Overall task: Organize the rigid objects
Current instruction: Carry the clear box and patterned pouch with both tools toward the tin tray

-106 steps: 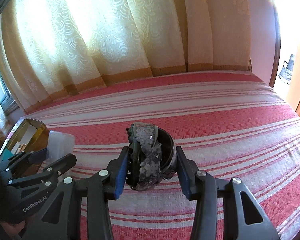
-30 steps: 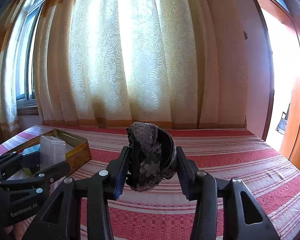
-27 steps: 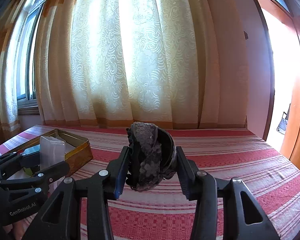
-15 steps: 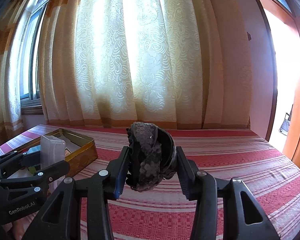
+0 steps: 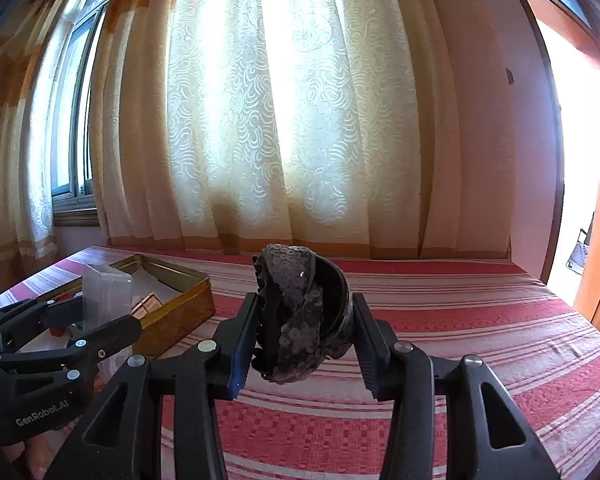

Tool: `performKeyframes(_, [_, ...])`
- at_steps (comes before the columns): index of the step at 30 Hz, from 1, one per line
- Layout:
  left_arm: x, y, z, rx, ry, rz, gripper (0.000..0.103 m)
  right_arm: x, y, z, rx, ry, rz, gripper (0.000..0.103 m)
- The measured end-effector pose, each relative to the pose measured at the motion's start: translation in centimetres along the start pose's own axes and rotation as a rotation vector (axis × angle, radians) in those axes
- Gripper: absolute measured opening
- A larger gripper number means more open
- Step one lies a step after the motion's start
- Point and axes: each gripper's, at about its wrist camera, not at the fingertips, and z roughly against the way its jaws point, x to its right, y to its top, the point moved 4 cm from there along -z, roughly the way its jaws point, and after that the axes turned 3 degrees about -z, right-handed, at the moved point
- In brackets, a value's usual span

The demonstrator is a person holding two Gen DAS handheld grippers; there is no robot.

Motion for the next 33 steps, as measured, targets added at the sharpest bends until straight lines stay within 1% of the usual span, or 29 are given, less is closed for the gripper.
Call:
performKeyframes(22, [-1.4,-0.2,0.9,0.029,0.025,0.009,0.055,-2.5,-0.6,0.5,0.002,0.051,0.007,0.047])
performKeyframes(33, [-2.6,-0.4,1.3,0.035,0.035,0.028,0.055,-4.3,-0.9,0.9,-0.006,0.097,0.016,0.047])
